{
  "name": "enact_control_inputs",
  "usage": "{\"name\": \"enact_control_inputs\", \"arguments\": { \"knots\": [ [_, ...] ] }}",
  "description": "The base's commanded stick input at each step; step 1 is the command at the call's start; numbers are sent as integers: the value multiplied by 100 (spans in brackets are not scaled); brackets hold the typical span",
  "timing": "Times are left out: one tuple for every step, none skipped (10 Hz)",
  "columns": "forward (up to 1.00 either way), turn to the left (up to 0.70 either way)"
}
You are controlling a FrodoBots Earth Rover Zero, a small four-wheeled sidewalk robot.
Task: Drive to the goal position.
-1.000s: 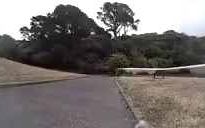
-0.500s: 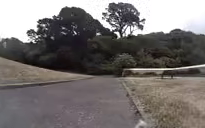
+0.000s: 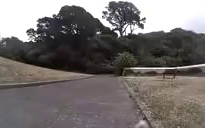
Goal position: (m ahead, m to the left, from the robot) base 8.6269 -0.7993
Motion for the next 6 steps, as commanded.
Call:
{"name": "enact_control_inputs", "arguments": {
  "knots": [
    [45, -27],
    [45, -27],
    [45, -27],
    [45, -17],
    [45, -5],
    [45, 0]
  ]
}}
